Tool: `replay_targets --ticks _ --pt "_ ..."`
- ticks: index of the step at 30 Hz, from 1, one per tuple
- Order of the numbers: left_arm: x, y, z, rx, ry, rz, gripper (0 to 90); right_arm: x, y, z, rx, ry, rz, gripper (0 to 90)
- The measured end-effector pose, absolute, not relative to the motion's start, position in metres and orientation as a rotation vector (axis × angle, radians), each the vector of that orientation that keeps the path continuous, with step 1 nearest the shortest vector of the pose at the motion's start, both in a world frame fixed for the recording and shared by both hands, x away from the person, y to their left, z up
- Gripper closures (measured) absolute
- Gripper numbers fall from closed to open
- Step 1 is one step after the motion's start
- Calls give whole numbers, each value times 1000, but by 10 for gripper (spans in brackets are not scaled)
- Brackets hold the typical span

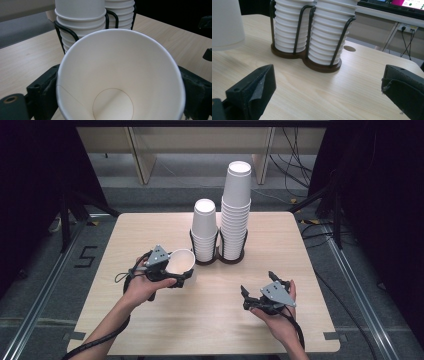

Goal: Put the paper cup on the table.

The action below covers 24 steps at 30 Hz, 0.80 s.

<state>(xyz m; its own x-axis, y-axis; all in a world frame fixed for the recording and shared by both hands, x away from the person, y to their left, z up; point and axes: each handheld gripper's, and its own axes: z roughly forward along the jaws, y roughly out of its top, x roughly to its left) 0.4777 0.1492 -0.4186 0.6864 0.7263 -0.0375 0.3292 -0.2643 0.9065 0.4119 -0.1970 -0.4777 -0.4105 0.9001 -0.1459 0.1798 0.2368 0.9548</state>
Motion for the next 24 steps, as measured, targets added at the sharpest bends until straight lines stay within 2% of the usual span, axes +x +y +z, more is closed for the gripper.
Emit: replay_targets --ticks 24 --pt "484 183 -427 1848 957 567 78 411 -212 -487 1059 1716 1222 38"
